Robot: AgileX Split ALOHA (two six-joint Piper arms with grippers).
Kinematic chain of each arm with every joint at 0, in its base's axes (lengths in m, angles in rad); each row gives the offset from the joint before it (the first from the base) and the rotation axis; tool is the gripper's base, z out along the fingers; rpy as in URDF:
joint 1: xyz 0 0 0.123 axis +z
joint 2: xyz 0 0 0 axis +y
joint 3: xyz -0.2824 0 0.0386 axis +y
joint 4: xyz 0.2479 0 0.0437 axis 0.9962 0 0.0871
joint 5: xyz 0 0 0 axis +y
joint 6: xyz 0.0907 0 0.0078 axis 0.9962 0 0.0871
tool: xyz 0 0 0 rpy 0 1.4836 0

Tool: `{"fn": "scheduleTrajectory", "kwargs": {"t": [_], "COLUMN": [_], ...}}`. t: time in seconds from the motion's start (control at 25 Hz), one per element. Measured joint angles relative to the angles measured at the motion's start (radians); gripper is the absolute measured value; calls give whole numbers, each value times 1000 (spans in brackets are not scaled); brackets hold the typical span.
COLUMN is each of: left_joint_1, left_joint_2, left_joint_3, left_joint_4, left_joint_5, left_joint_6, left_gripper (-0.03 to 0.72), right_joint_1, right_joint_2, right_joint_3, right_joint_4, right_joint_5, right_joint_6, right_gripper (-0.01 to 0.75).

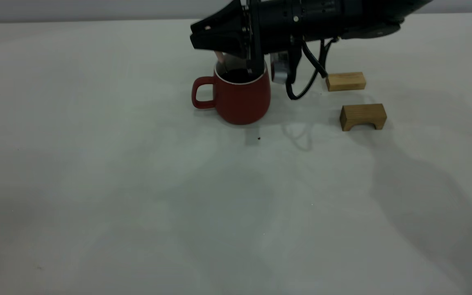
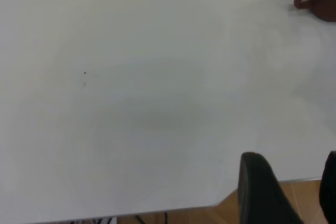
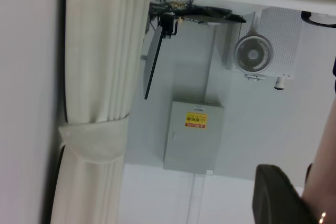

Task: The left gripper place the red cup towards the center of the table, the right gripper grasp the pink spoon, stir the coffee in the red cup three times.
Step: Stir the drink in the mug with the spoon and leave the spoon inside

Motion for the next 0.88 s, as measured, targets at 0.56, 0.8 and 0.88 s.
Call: {"fn": "scheduleTrajectory", "kwargs": {"t": [0.56, 0.8, 0.88], "left_joint_1": [0, 0, 0], "left_joint_2": [0, 0, 0], "left_joint_3": [0, 0, 0], "left_joint_4": [0, 0, 0], "left_joint_5": [0, 0, 0], "left_joint_6": [0, 0, 0], "left_gripper": [353, 353, 353], "right_joint_1": [-58, -58, -58], "right_joint_2": [1, 1, -9], "right_joint_3": [-8, -8, -8], "right_joint_4": [-11, -41, -85], "right_joint_5": [-1, -1, -1], "right_joint_6": [-1, -129, -198], "right_gripper": [132, 296, 381]}}
